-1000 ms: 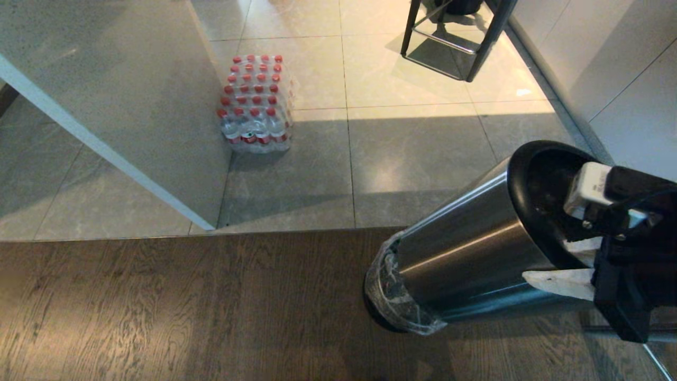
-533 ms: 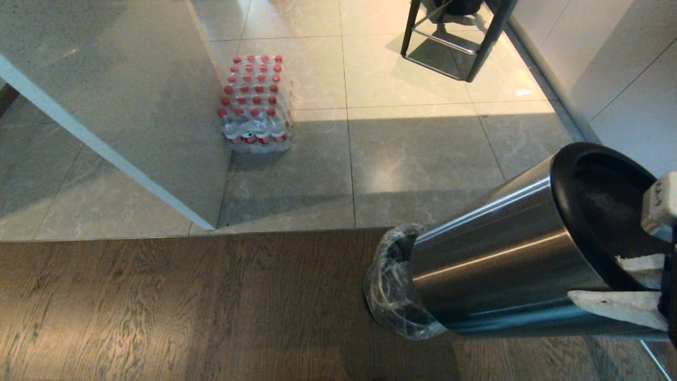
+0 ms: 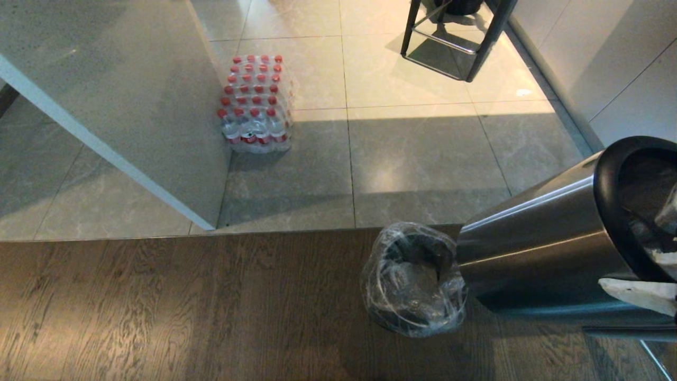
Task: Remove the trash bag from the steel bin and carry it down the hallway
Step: Place the outer trash can on the ground
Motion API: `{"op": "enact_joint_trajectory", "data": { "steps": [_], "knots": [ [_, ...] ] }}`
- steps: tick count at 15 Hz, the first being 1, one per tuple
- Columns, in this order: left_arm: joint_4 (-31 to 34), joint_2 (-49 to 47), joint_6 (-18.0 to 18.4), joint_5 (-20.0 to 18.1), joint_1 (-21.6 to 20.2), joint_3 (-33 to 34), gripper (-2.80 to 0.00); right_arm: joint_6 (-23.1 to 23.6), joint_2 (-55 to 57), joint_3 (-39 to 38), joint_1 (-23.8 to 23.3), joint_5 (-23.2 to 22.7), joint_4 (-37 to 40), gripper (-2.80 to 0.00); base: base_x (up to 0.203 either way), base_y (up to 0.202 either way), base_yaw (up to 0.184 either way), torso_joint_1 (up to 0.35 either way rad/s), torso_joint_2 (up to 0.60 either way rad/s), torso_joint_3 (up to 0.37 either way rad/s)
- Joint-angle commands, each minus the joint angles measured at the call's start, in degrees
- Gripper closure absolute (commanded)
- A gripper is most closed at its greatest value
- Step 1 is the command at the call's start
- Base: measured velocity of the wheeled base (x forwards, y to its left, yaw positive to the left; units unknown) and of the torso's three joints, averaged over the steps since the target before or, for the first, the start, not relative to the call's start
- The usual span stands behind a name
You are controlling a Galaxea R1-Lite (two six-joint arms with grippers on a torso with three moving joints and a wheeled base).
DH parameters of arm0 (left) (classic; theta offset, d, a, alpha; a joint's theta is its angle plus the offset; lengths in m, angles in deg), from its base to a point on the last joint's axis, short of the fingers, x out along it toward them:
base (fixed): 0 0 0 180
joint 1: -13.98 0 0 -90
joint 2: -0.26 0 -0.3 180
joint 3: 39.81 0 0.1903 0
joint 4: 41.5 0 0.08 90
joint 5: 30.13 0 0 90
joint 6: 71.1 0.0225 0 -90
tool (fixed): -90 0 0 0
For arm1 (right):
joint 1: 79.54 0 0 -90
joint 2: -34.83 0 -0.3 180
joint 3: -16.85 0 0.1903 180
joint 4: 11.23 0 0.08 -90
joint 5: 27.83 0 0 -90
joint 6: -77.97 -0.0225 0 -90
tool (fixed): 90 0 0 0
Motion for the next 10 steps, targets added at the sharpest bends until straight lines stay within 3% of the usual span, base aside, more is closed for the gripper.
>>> {"op": "enact_joint_trajectory", "data": {
  "steps": [1,6,10],
  "knots": [
    [0.0,0.0,0.0,0.0,0.0,0.0,0.00,0.2,2.5,-0.4,-5.0,0.3,-0.3,0.00,0.000,0.000,0.000,0.000,0.00,0.000],
    [0.0,0.0,0.0,0.0,0.0,0.0,0.00,0.0,13.3,-0.4,-18.0,0.2,-9.1,0.00,0.000,0.000,0.000,0.000,0.00,0.000],
    [0.0,0.0,0.0,0.0,0.0,0.0,0.00,0.0,19.9,-1.8,-24.3,-0.3,-11.8,0.00,0.000,0.000,0.000,0.000,0.00,0.000]
  ]
}}
